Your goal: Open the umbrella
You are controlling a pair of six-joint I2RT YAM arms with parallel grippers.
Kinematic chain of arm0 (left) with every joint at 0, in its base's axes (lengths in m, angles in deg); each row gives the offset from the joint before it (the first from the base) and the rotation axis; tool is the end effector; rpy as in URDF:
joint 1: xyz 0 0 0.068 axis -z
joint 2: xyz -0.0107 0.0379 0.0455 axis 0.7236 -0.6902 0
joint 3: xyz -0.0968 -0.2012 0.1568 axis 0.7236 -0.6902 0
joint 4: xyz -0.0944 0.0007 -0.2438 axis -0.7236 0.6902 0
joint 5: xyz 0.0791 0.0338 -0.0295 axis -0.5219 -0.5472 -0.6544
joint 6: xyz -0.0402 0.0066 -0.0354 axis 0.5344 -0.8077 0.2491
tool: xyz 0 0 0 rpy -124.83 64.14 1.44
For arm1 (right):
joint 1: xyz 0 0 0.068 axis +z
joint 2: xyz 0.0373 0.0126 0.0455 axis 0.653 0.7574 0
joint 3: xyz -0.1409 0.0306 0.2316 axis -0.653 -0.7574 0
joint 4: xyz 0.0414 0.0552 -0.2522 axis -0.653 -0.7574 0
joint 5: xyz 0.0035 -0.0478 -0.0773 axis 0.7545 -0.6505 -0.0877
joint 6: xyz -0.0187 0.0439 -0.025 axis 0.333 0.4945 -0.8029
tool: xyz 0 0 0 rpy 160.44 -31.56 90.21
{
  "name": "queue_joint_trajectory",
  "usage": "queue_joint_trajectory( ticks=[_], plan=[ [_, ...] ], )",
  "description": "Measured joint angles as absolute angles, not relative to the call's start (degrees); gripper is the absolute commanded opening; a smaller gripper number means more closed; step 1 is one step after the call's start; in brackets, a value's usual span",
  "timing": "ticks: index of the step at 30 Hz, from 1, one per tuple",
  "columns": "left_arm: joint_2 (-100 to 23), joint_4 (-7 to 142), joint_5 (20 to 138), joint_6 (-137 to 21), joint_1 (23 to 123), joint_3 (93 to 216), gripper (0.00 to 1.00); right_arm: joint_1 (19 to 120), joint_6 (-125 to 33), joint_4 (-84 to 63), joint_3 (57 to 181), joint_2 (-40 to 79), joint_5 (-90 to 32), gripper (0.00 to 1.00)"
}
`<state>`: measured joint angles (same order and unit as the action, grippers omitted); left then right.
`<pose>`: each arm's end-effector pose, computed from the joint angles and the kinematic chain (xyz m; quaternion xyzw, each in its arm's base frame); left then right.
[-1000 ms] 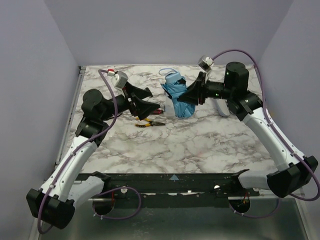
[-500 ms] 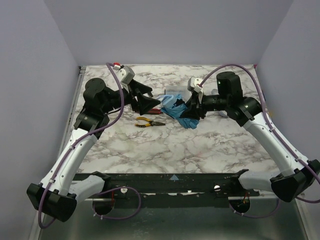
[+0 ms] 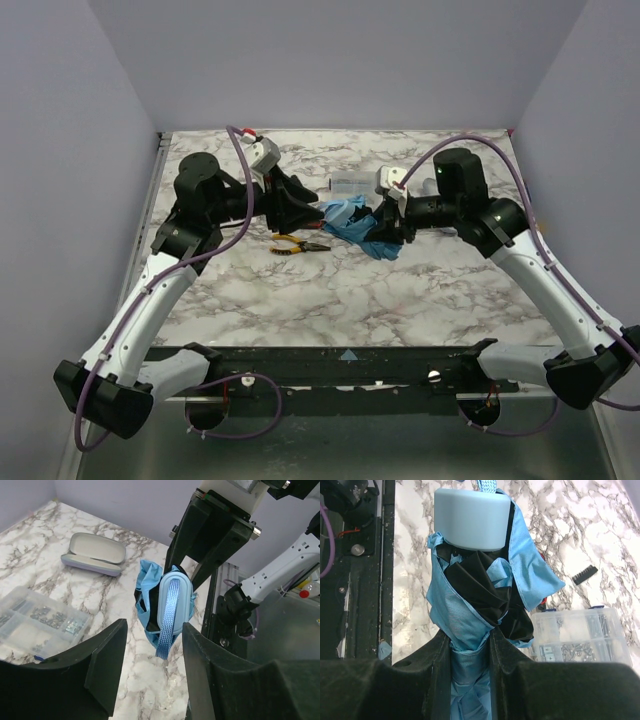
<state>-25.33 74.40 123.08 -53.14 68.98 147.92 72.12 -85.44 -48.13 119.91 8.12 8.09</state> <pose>0.2025 -0.1150 0.4213 0.3453 0.6211 -0.5050 0.4899 0.1990 0.1503 0.3982 -0.5838 0.5875 0.3249 0.4566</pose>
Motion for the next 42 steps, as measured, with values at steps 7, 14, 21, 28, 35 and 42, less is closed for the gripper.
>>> queue_joint_trajectory(
  ticks=[7,14,21,28,35,42],
  plan=[
    [-25.7,78.7,123.3,-54.8,70.8,149.0,0.21,73.0,-86.0,-48.4,119.9,8.1,7.9,0.00],
    [-25.0,81.6,121.3,-56.3,69.8,150.0,0.00,73.5,-87.1,-48.5,118.6,8.0,6.9,0.00],
    [-20.4,81.9,116.6,-56.3,62.9,150.0,0.00,73.5,-87.6,-50.1,113.5,7.8,3.0,0.00],
    [-18.7,82.4,110.3,-57.8,57.5,151.2,0.58,73.5,-86.8,-51.6,111.7,8.2,0.5,0.00],
    [-22.7,95.1,112.1,-80.2,56.9,161.1,0.87,73.5,-83.9,-56.3,112.6,13.4,-1.1,0.00],
    [-20.0,111.9,113.9,-112.9,64.7,161.4,0.81,73.5,-81.9,-59.7,112.6,14.4,-1.1,0.00]
  ],
)
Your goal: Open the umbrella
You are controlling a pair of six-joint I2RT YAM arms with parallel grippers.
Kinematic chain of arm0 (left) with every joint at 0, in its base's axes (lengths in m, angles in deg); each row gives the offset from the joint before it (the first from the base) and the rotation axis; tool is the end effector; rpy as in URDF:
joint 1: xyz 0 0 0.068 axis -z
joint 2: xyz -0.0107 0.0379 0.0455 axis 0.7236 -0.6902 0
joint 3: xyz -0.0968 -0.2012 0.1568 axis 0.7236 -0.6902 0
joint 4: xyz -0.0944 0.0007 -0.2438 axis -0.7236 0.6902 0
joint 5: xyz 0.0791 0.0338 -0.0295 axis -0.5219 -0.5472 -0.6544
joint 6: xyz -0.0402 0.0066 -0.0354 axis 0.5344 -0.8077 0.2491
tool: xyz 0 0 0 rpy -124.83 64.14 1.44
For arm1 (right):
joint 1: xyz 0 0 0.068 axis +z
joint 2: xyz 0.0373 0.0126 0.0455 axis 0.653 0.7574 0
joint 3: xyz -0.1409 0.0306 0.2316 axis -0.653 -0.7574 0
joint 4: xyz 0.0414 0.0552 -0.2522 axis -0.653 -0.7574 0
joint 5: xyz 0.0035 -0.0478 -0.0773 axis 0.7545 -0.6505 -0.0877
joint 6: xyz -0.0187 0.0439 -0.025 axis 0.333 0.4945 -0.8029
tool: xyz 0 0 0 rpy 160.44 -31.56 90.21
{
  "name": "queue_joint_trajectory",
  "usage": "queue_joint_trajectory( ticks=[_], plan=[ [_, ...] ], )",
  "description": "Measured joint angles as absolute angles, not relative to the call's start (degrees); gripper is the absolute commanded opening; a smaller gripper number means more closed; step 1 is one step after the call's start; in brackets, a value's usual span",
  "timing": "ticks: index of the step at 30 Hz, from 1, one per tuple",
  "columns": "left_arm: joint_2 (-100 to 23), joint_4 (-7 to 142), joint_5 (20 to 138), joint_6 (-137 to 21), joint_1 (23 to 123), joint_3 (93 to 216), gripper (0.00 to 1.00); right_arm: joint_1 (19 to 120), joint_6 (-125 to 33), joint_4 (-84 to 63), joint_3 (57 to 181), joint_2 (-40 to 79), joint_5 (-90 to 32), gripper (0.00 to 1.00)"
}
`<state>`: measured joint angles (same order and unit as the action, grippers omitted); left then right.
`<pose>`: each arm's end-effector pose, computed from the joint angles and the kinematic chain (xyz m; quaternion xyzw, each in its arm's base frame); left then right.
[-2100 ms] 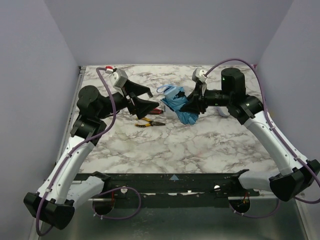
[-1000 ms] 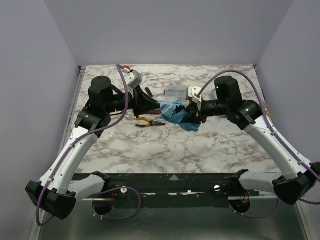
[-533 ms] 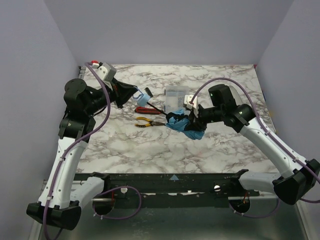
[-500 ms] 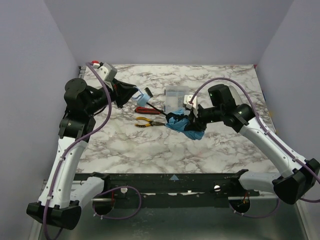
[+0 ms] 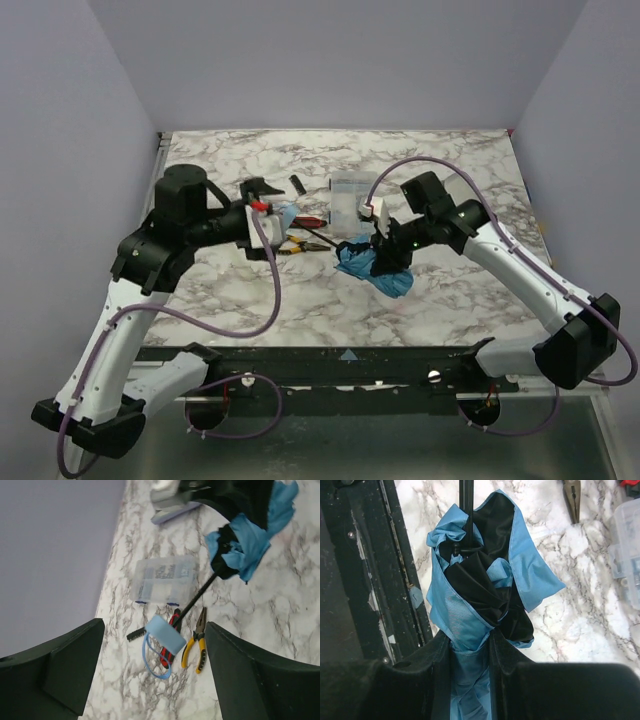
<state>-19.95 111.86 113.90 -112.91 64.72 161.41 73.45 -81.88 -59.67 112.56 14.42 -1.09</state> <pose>0.1542 -0.0769 0.4503 0.5734 0.5414 -0.1752 0.5894 0.2096 0.1588 0.3144 -0.5422 0.7395 0.2985 0.2646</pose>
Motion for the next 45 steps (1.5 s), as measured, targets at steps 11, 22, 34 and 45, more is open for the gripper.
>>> queue_joint_trajectory(
  ticks=[11,22,34,45],
  plan=[
    [-23.7,116.7,93.0,-137.3,88.8,152.5,0.64,73.5,-80.8,-64.4,114.0,18.5,2.7,0.00],
    [-27.8,110.5,77.5,-144.7,88.3,144.5,0.42,73.5,-81.5,-66.9,116.6,20.8,5.1,0.00],
    [-26.9,105.7,75.0,-150.0,74.2,139.8,0.33,73.4,-86.0,-70.1,116.1,22.0,3.8,0.00],
    [-26.5,104.7,75.1,-157.7,60.8,135.9,0.37,73.3,-91.7,-75.0,113.4,21.6,2.1,0.00]
  ],
)
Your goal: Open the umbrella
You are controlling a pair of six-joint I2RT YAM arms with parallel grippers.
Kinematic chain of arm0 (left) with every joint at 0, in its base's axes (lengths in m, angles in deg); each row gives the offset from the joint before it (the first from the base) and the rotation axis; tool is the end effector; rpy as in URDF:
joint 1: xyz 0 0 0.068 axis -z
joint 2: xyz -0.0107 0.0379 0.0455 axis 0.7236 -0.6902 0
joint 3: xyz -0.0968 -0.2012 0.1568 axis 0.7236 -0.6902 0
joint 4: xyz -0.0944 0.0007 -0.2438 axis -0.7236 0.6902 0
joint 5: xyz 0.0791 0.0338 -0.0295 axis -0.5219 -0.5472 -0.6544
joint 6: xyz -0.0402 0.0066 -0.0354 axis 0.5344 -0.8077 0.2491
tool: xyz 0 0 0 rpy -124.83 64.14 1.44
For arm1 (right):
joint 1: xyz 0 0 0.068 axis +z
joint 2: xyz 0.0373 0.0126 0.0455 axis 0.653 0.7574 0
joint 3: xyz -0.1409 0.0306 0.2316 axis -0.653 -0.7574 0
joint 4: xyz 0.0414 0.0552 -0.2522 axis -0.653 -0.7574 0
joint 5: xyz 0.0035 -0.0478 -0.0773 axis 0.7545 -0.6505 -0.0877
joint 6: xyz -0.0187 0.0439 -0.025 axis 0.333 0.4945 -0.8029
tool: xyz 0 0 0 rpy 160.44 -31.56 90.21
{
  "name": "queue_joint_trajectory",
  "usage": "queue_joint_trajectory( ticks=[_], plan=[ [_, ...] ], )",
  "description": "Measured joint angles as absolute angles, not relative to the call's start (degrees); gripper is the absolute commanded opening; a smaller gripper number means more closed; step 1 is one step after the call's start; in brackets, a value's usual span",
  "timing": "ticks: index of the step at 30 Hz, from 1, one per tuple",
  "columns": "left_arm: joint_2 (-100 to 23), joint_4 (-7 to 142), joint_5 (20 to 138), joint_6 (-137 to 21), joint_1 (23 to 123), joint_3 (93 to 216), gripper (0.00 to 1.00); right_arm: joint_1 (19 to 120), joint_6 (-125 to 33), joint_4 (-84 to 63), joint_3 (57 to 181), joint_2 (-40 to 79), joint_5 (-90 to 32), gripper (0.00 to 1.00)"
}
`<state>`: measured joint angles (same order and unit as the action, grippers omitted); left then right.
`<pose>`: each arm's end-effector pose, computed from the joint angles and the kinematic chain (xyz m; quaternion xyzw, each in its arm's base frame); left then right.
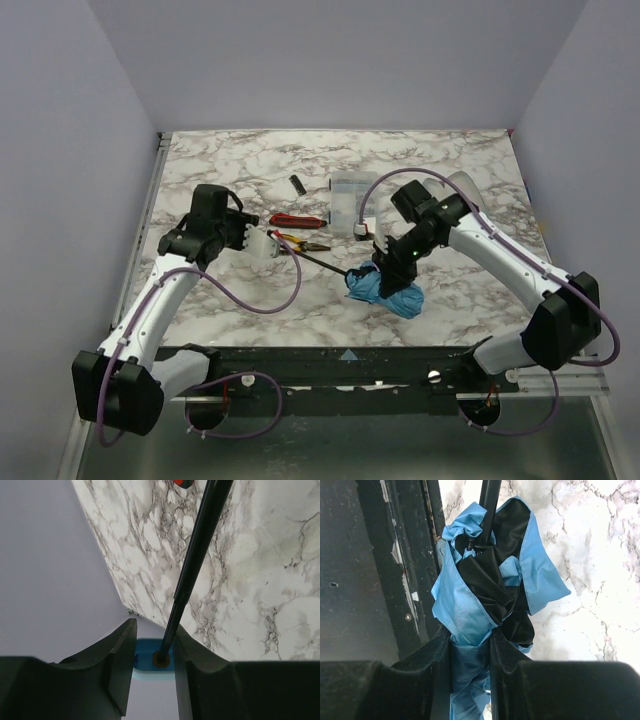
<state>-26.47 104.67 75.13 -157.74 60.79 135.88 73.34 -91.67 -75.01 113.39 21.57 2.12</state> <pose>0.2215 -0.0599 0.2919 0.7300 0.5620 0.2054 0.3303 0.2076 0.1588 0.2790 -0.5749 0.7437 0.3216 0.1143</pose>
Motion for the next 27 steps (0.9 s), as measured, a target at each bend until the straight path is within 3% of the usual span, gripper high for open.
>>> queue_joint_trajectory(
  ticks=[9,17,27],
  plan=[
    [-27.0,104.3,82.9,-164.6,53.1,135.5,0.42,73.5,-94.5,-70.8,110.7,19.3,1.9,0.00],
    [-27.3,105.0,84.7,-166.3,52.9,135.5,0.57,73.4,-94.0,-68.5,108.8,18.9,1.9,0.00],
    [-24.8,106.1,83.7,-152.6,69.2,144.2,0.97,73.4,-87.6,-72.6,112.9,22.8,4.8,0.00]
  ],
)
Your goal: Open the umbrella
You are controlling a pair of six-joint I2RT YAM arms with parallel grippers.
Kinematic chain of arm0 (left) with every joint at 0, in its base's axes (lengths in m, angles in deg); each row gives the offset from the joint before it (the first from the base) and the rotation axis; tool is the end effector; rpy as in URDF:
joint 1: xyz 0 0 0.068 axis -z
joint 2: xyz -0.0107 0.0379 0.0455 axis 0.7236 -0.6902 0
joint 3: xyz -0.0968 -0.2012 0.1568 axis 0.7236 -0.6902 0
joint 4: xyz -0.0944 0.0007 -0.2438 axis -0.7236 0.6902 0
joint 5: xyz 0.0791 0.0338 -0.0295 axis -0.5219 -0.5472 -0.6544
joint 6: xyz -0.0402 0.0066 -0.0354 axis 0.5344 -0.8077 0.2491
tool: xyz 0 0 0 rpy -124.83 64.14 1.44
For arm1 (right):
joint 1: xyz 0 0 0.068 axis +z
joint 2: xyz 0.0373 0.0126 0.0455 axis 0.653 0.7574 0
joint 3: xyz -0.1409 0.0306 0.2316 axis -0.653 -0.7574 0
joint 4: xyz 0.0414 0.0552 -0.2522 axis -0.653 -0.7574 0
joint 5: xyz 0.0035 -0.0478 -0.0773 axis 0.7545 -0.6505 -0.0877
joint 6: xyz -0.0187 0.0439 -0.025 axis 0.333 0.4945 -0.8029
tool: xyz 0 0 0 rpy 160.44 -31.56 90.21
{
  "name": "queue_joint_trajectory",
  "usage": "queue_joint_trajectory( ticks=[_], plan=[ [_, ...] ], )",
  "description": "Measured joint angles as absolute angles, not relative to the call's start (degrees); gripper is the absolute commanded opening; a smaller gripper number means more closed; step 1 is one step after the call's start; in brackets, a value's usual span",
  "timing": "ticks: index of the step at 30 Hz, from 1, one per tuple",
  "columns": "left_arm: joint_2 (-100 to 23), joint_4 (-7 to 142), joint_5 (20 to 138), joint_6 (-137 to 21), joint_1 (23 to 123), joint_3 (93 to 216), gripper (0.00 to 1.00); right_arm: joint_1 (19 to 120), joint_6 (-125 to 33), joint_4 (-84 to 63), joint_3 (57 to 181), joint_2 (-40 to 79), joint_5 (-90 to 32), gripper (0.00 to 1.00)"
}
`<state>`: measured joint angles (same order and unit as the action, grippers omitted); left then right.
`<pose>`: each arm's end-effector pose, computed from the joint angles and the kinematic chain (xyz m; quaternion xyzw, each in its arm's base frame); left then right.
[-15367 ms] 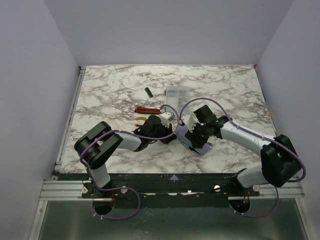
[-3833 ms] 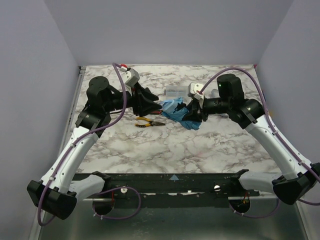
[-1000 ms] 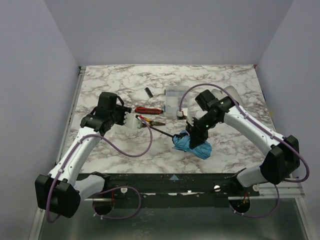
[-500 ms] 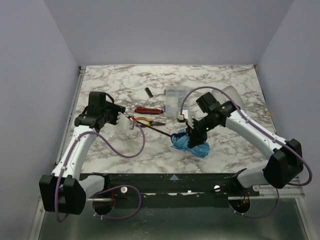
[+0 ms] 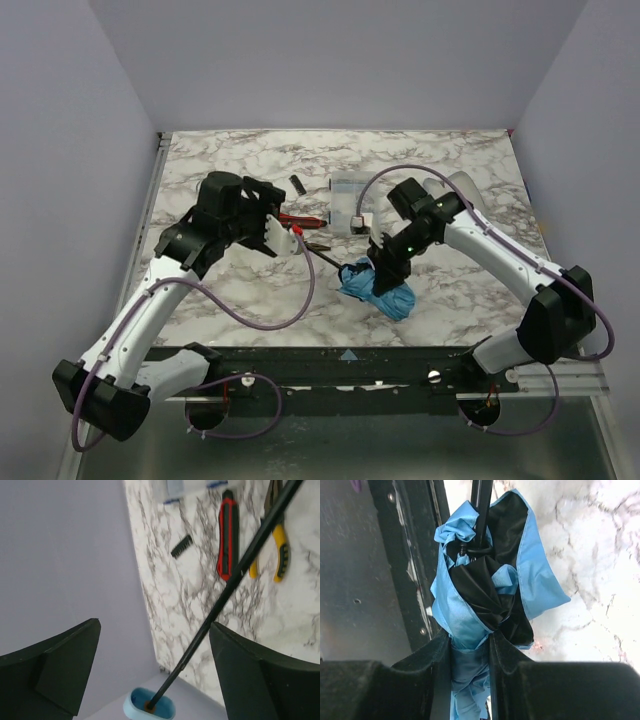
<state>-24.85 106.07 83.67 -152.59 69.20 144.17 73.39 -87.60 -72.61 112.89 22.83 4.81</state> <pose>0.2047 -0.0949 0.3443 0.7385 0.4901 0.1415 0.4409 0.2123 0.1636 0.2732 -0.5472 0.7540 0.3472 0.1075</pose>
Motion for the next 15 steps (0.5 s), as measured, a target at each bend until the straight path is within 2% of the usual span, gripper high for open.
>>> queue_joint_trajectory(
  ticks=[6,9,12,15],
  plan=[
    [-23.9,105.9,93.8,-133.4,72.7,154.9,0.97,73.0,-80.9,-70.2,117.5,25.1,7.6,0.00],
    [-22.1,103.1,99.5,-118.7,72.7,158.6,0.93,71.4,-73.4,-65.5,119.3,25.5,9.2,0.00],
    [-19.4,99.0,103.3,-104.4,72.7,157.7,0.91,68.1,-60.6,-55.1,120.0,25.0,10.0,0.00],
    [-15.9,91.7,105.0,-87.8,72.9,151.2,0.90,66.1,-47.6,-42.9,119.6,23.8,9.4,0.00]
  ],
)
